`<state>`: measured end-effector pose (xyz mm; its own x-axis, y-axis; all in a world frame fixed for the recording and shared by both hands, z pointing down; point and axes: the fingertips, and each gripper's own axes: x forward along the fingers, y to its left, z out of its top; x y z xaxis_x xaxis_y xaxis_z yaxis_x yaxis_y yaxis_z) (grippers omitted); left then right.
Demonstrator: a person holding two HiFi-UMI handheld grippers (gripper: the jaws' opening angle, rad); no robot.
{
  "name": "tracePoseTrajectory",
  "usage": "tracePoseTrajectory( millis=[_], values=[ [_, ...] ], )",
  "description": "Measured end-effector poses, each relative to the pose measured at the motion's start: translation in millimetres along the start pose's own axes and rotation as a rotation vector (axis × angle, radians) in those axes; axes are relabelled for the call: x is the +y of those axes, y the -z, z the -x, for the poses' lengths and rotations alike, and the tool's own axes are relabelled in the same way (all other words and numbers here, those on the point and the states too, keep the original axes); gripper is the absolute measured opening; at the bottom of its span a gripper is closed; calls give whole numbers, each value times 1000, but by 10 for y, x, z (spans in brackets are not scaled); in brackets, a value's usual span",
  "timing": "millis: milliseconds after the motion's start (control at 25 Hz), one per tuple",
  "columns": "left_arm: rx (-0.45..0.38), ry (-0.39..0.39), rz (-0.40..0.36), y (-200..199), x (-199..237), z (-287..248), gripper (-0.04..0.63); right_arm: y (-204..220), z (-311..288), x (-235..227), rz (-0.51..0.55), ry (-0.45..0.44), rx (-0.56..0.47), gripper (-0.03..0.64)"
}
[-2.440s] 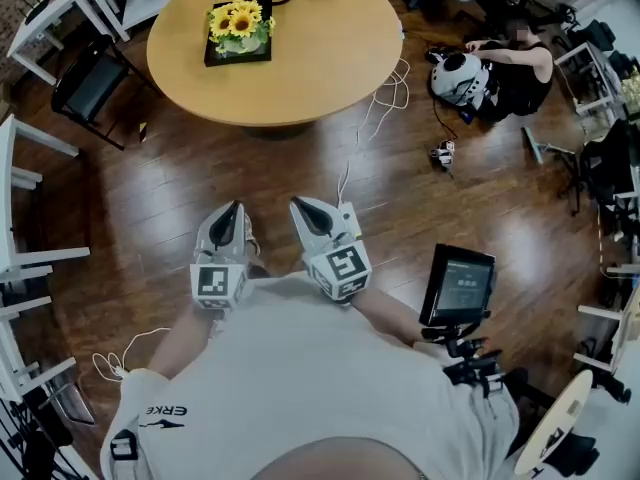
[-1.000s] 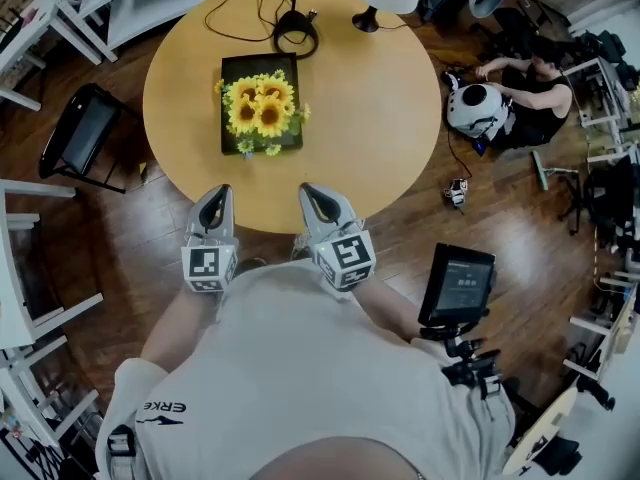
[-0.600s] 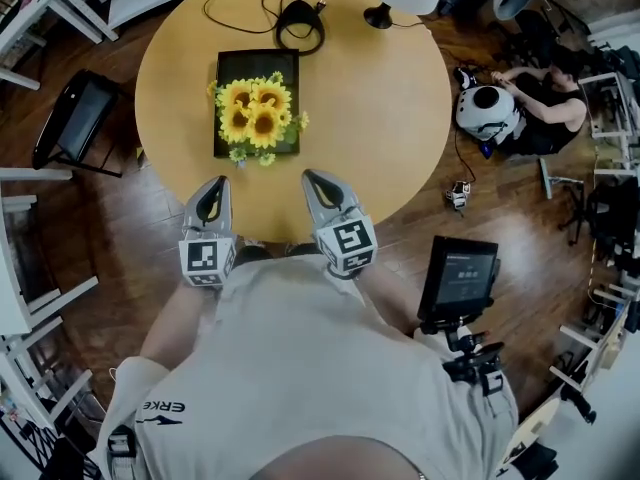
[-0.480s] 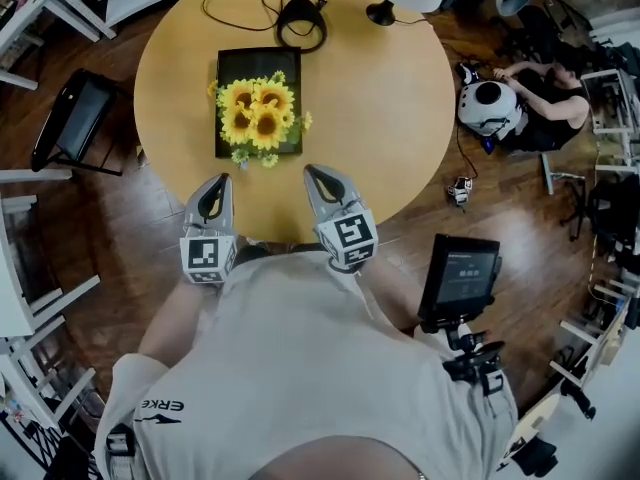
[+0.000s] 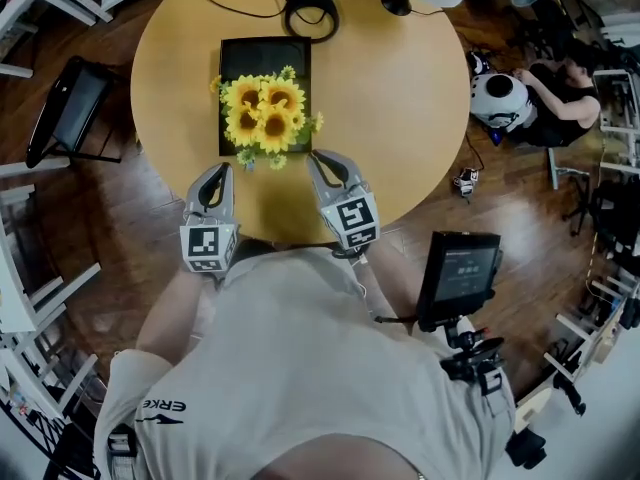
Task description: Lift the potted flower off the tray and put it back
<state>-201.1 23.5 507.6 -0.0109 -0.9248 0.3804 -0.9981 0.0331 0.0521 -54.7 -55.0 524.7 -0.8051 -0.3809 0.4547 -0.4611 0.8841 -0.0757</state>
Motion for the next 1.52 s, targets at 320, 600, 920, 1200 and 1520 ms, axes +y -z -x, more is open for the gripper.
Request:
tracePoseTrajectory(
  millis=[320, 600, 920, 1200, 1520],
  values=[
    [55, -34, 18, 272, 151, -266, 2, 208, -338, -72, 84, -82, 70, 173],
    [92, -45, 33, 445, 190, -372, 2, 389, -697, -94, 261, -165, 137, 411],
    [96, -57, 44, 480, 244, -429, 2, 381, -1061, -37, 367, -282, 159, 527],
    [98, -68, 48, 497, 286, -461, 2, 345, -1320, 26, 411, -342, 160, 576],
    [100, -82, 45, 468, 304, -392, 2, 290, -1465, 153, 468, -411, 158, 600]
  ],
)
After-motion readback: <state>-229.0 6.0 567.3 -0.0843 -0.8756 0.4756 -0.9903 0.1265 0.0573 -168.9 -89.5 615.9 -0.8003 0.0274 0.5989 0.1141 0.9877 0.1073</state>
